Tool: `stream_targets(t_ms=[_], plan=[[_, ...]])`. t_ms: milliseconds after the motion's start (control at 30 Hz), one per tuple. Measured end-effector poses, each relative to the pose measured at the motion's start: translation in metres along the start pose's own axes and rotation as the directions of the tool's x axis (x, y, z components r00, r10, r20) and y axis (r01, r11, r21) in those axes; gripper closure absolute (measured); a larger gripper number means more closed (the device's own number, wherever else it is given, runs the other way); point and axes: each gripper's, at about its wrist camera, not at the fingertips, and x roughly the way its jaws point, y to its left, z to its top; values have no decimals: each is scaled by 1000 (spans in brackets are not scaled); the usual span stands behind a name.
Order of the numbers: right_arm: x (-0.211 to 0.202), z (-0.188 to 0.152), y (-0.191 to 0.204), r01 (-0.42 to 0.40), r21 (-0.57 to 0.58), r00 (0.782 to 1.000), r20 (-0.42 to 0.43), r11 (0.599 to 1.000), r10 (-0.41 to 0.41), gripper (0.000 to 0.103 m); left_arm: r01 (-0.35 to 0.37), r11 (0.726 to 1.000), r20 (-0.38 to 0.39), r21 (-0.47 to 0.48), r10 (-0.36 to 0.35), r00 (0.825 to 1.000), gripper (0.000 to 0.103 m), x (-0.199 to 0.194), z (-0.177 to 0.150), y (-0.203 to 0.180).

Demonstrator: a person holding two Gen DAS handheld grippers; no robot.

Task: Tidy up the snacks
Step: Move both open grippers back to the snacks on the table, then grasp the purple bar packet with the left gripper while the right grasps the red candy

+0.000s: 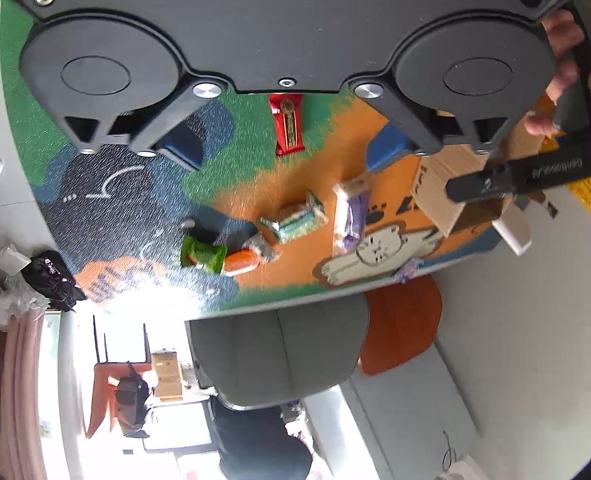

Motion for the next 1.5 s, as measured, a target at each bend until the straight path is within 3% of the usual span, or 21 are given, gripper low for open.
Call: stream_targets(t_ms=[233, 433, 567, 667, 733, 767, 1067, 1500], plan=[[31, -20, 7, -10, -27, 997, -77, 1000, 8, 28, -6, 1000, -42, -17, 6, 999, 42, 20, -11, 4], [56, -31, 11, 12, -30, 993, -121, 999, -16, 40, -22, 1000, -55, -18, 21, 998, 45, 29, -16, 7], [69, -37, 13, 47, -53, 989, -141, 997, -54, 41, -25, 999, -61, -24, 23, 998, 46, 36, -16, 8], [77, -41, 12, 68, -67, 983, -164, 995, -78, 53, -22, 1000, -61, -22, 20, 998, 47, 40, -16, 7], [77, -42, 11, 82, -90, 984, -149, 993, -95, 72, -18, 999, -68, -28, 17, 998, 47, 44, -15, 7], [77, -41, 9, 85, -90, 984, -148, 992, -98, 75, -18, 999, -70, -29, 16, 997, 47, 45, -14, 7], [76, -27, -20, 116, -17, 986, -117, 993, -118, 77, -12, 1000, -90, -20, 11, 996, 47, 69, -6, -3], [94, -1, -47, 123, 19, 987, -109, 992, -120, 77, -84, 996, -126, -24, 81, 989, 49, 128, 10, -7]])
